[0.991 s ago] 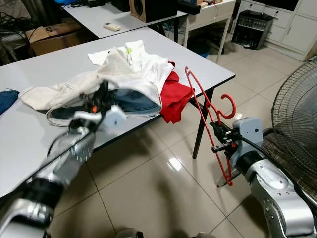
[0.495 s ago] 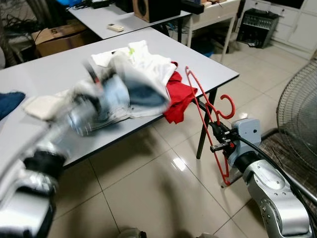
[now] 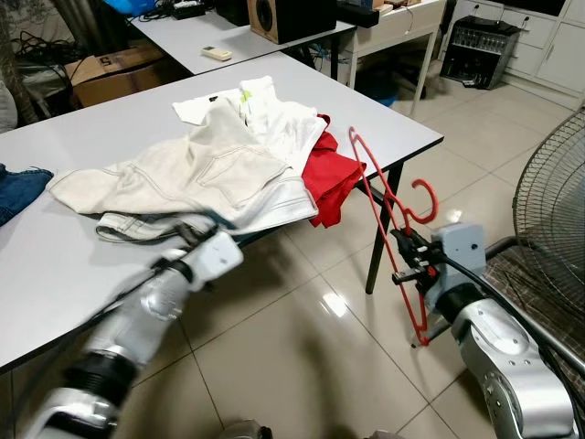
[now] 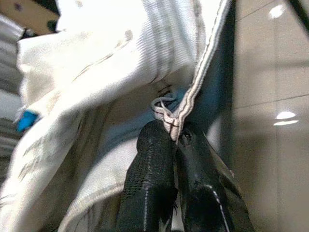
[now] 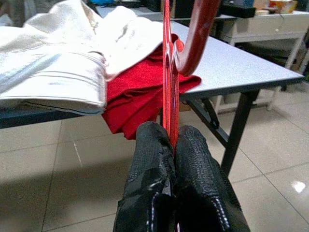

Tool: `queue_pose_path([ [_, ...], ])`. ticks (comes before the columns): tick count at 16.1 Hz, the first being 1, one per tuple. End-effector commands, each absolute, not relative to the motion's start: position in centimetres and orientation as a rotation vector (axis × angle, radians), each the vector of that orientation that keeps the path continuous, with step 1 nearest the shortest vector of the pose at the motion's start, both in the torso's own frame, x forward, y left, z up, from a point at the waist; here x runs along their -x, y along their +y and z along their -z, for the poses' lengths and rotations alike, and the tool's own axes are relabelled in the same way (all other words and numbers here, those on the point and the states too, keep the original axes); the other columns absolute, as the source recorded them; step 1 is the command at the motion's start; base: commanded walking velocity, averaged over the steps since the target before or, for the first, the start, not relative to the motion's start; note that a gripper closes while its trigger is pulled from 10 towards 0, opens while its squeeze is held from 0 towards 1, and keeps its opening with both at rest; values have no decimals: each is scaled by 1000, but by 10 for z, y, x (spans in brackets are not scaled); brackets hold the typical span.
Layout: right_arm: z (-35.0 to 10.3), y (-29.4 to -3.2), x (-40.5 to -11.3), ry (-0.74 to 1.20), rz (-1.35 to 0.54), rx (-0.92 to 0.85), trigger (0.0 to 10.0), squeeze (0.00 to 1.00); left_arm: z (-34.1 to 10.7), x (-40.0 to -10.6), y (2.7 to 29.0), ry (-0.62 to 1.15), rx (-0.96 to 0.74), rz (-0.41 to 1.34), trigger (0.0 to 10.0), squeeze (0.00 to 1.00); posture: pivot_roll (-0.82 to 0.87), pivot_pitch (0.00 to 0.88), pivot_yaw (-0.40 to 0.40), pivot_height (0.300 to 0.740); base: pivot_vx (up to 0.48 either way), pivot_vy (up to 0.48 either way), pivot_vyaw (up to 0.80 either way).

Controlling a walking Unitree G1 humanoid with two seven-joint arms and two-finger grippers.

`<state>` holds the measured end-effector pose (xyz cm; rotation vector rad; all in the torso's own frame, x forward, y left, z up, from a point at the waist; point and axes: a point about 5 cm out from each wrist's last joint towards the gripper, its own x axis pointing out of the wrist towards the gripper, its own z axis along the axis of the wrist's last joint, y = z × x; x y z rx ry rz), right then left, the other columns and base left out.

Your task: Hang hanger

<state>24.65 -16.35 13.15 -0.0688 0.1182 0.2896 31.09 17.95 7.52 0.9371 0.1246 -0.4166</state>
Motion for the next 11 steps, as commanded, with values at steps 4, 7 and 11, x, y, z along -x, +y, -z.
queue_pose_path([
  [4, -135, -166, -249, 115, -297, 89, 10000, 0, -86, -314, 177, -1, -1020, 337, 10000, 1000, -126, 0, 63, 705, 0, 0, 0],
  [7, -135, -165, -250, 113, -298, 86, 10000, 0, -85, -314, 174, -30, -1044, 344, 10000, 0, -121, 0, 66, 705, 0, 0, 0],
  [11, -134, -163, -250, 111, -299, 82, 10000, 0, -78, -320, 169, -7, -1056, 380, 10000, 0, -128, 0, 76, 705, 0, 0, 0],
])
